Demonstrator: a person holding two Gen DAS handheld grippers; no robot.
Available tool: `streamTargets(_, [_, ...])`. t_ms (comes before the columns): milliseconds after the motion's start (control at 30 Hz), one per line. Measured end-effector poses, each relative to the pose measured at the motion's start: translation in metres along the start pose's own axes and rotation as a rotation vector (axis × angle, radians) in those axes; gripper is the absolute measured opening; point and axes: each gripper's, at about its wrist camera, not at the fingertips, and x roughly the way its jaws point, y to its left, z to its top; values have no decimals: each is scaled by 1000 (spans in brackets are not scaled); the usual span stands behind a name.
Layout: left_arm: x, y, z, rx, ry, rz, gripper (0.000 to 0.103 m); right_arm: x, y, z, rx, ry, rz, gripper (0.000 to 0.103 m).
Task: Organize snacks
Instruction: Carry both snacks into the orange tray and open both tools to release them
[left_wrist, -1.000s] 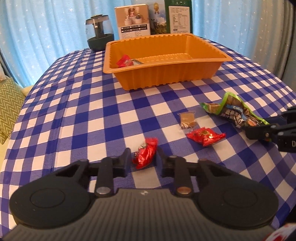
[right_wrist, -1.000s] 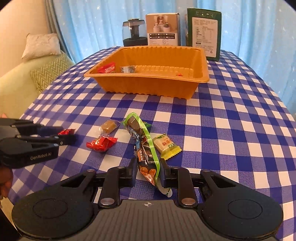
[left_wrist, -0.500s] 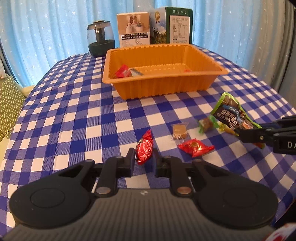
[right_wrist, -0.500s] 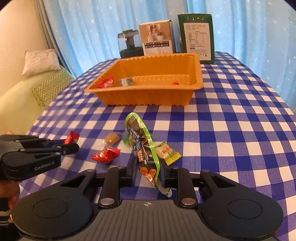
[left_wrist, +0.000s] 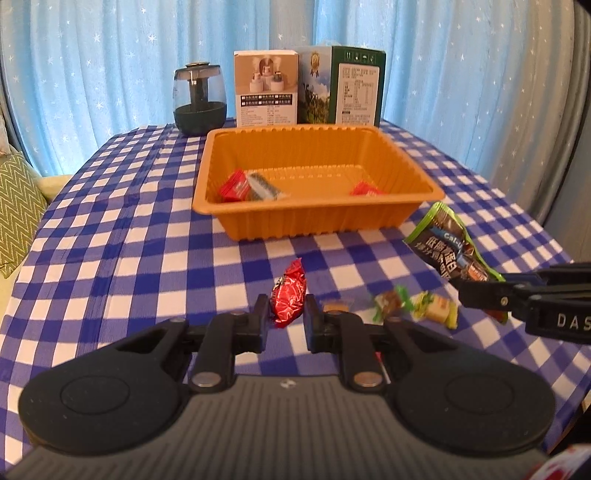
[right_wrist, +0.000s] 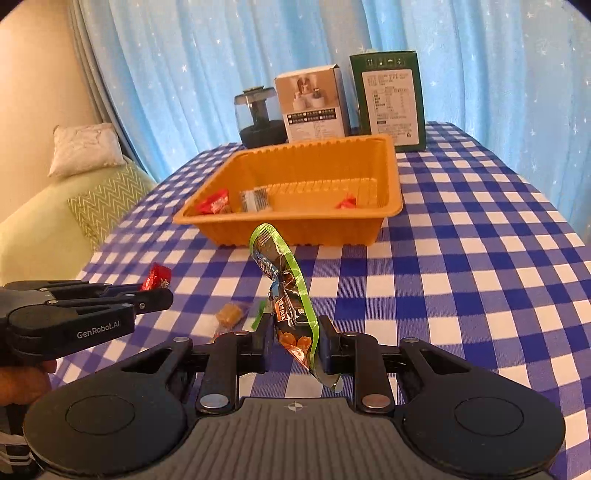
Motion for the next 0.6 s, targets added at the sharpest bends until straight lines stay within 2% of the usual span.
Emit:
streamTargets(333, [18,-5,32,-26,-27,-34,17,5,-7,40,-4,-76,-2,25])
streamTargets(600, [39,-7,66,-24,-63,-59,17,25,-23,80,46,-129,6,25])
